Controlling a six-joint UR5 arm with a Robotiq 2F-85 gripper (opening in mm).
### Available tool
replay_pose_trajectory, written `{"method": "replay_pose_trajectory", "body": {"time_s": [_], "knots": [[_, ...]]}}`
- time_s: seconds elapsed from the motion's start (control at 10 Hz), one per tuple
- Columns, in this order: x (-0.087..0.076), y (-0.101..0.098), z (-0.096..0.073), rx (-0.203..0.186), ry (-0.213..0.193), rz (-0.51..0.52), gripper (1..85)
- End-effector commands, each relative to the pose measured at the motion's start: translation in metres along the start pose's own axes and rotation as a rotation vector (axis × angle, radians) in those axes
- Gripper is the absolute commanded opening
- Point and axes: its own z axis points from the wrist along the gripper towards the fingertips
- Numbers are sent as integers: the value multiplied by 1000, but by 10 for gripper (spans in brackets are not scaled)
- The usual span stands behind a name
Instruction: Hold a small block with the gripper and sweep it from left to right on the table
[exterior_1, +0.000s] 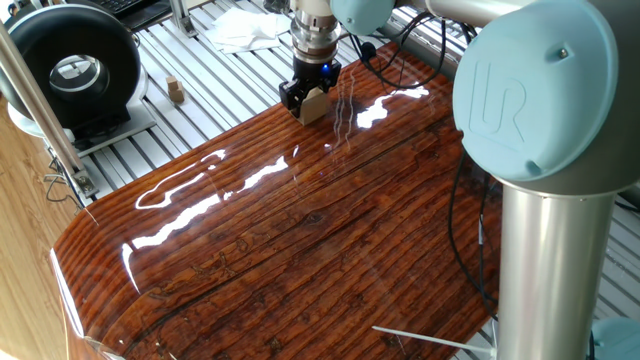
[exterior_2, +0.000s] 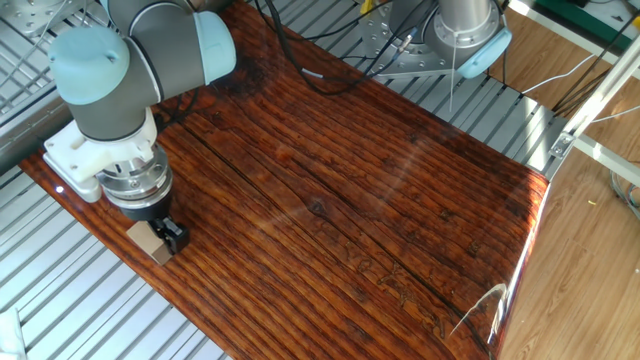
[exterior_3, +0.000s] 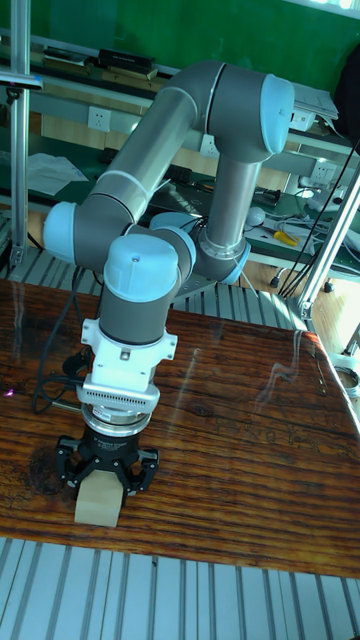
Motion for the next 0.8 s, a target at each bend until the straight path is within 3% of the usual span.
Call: {"method": "replay_pose_trajectory", "body": {"time_s": [0.0, 0.7], "knots": [[0, 3, -1, -3, 2, 17, 10], [1, 7, -2, 6, 6, 26, 10]]}}
